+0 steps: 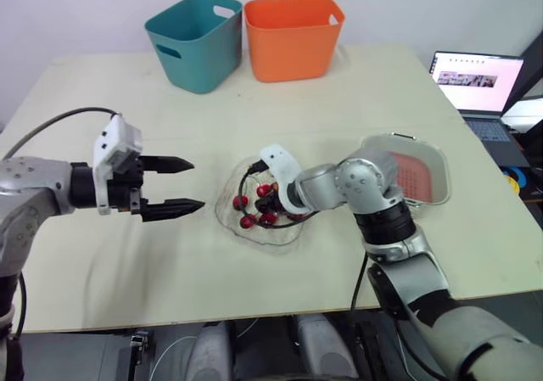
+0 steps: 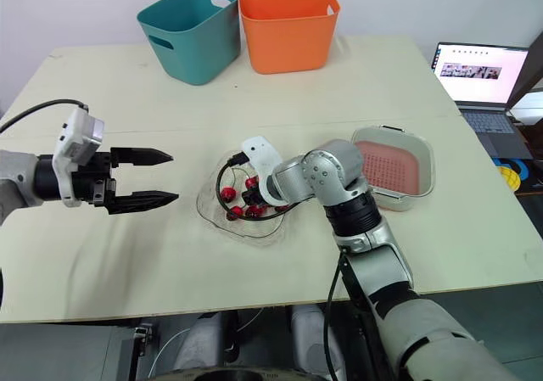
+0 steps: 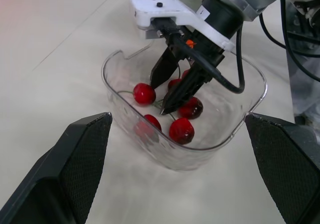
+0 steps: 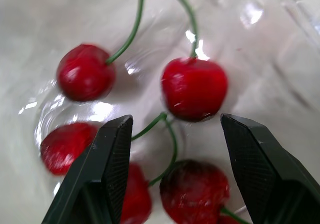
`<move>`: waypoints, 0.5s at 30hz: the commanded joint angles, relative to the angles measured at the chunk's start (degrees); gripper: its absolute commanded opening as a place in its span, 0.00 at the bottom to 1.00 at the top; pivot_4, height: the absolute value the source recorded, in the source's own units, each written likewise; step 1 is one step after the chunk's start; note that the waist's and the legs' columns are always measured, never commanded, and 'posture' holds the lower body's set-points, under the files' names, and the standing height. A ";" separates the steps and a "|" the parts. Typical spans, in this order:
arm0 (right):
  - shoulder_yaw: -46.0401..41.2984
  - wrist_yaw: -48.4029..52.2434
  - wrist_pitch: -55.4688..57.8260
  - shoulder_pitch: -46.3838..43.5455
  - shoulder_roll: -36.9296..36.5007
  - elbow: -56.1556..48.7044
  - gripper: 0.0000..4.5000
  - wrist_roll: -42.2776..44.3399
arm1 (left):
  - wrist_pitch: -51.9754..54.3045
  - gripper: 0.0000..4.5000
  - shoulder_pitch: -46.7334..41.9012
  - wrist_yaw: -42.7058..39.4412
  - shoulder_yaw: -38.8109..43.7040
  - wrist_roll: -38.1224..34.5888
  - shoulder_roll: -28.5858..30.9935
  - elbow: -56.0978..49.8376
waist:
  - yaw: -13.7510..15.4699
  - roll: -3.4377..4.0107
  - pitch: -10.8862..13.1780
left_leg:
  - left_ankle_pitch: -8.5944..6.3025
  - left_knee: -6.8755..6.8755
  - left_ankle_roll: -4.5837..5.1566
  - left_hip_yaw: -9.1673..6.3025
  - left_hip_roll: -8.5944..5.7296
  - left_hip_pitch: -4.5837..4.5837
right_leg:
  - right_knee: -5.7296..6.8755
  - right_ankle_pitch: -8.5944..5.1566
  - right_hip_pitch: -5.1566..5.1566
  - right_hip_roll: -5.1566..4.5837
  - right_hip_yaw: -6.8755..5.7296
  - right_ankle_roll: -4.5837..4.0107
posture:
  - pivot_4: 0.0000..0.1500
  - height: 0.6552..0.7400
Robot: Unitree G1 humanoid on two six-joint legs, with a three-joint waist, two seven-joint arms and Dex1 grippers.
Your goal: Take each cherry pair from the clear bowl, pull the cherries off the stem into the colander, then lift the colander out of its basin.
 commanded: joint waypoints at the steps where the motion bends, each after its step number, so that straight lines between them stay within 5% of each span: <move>1: -0.48 3.02 0.07 -1.60 1.34 -1.63 0.65 -3.15 | -1.19 1.00 0.99 0.00 1.38 -0.30 -0.02 -1.50 | 0.01 0.00 0.00 | 0.00 -0.01 0.00 0.00 0.00 0.00 | -0.01 0.00 0.00 0.00 0.00 0.00 | 1.00 1.00; 15: -0.12 9.91 -3.15 -2.84 5.40 -0.21 0.65 -14.63 | -2.26 1.00 1.70 0.28 0.90 -0.29 -0.36 -1.46 | -0.18 0.00 0.00 | 0.00 -0.04 0.00 0.00 0.00 -0.01 | 0.00 0.00 -0.05 0.01 0.00 0.00 | 1.00 1.00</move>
